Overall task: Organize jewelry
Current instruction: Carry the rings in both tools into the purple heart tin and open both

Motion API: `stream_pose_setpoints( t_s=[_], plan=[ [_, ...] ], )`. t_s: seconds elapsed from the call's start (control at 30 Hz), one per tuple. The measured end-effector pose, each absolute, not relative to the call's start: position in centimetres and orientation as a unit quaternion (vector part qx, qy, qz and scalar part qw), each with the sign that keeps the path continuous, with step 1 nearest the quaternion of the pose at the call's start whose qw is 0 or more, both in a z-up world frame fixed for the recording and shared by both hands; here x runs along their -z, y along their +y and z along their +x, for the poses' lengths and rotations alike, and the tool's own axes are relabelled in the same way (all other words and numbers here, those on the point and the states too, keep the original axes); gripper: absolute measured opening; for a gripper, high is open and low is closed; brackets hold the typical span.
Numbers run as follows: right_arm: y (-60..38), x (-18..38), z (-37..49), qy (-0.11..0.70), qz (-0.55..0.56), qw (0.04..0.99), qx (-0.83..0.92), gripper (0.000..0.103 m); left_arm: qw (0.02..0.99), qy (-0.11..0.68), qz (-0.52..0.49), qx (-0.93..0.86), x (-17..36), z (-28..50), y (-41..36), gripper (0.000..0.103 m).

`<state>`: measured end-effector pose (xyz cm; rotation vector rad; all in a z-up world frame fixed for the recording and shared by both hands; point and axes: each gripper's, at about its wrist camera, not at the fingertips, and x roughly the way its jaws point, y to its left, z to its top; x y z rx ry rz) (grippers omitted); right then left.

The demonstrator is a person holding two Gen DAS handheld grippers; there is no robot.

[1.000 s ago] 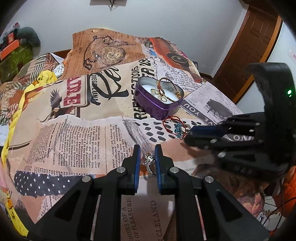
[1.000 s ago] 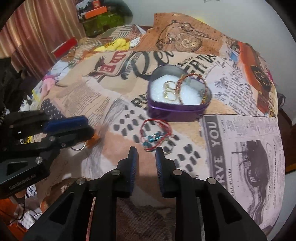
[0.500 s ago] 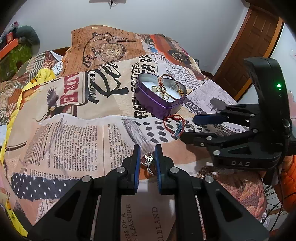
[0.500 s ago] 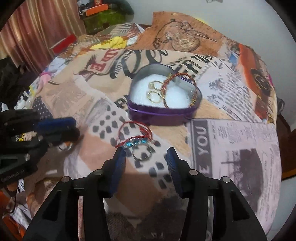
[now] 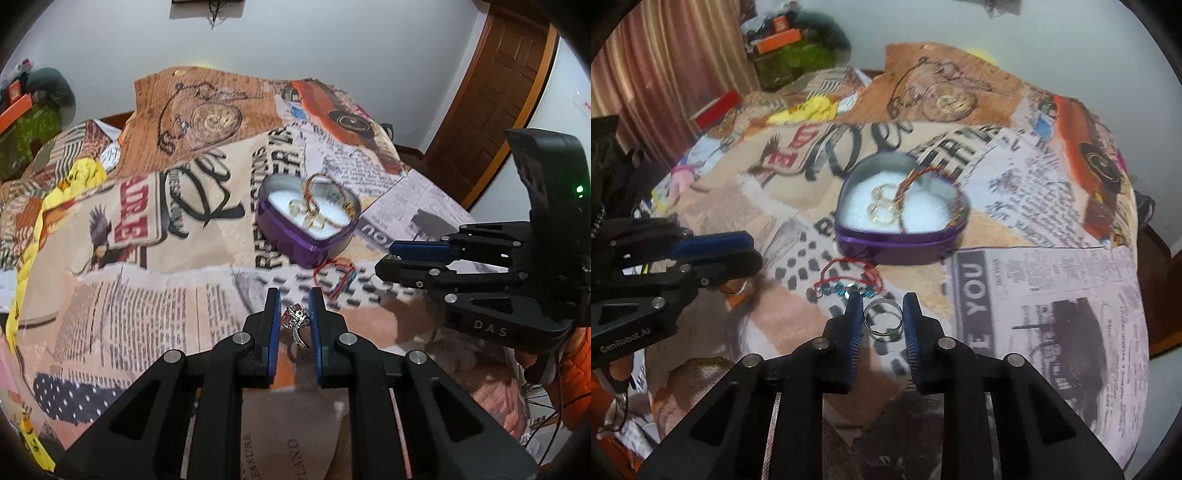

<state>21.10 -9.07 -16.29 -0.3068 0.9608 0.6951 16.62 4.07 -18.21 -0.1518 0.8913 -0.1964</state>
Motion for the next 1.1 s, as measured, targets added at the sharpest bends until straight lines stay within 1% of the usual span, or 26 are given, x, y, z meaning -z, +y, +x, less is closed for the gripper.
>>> stream_pose_setpoints(
  t_s=[0.2, 0.47, 0.7, 1.1],
  plan=[
    [-9.7, 13.4, 21.7, 0.412, -0.110, 0.847, -0.318, 0.020, 0.906, 0.407, -0.057, 0.099, 16.3, 17.8, 3.2, 0.014],
    [-9.6, 11.7, 23.2, 0.383, -0.079, 0.864, -0.317, 0.020, 0.915, 0.389, -0.044, 0.099, 15.0, 19.9, 2.9, 0.014],
    [-9.2, 12.3, 25.0, 0.387, -0.060, 0.864, -0.316, 0.020, 0.918, 0.383, -0.045, 0.097, 14.9, 22.1, 3.3, 0.014],
    [-8.6, 14.9, 27.9, 0.428, -0.049, 0.842, -0.325, 0.020, 0.906, 0.405, -0.050, 0.112, 17.4, 25.0, 2.6, 0.014]
  ],
)
